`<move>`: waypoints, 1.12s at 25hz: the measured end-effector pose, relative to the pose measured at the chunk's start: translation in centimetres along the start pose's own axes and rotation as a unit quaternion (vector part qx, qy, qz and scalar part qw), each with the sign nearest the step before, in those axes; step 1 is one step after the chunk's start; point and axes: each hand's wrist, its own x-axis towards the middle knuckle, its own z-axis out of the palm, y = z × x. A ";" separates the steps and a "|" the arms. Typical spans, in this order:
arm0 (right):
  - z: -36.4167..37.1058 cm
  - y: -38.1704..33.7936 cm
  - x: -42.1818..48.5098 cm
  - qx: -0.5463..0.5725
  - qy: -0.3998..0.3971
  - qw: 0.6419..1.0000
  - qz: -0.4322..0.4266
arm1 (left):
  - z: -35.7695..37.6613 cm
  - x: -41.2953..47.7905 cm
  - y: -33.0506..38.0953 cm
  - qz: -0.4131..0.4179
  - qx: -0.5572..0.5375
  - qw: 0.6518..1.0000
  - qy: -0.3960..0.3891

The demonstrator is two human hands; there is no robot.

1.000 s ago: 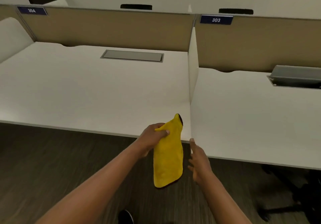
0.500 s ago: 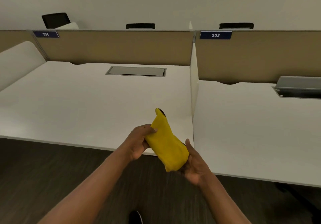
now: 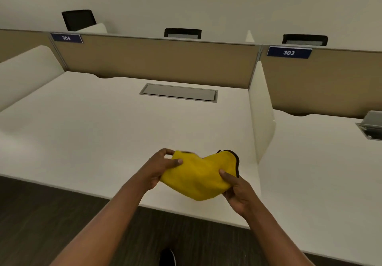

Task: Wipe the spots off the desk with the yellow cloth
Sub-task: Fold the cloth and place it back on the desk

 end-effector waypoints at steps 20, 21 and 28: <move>18.6 -0.8 25.7 -0.665 0.145 0.702 -0.210 | -16.4 25.4 0.6 0.162 0.530 0.828 0.080; 18.7 0.6 26.1 -0.712 0.104 0.662 -0.209 | -15.7 26.0 -0.6 0.171 0.545 0.819 0.059; 19.5 5.9 27.3 -0.792 0.079 0.590 -0.135 | -14.8 28.1 -3.1 0.192 0.593 0.782 0.017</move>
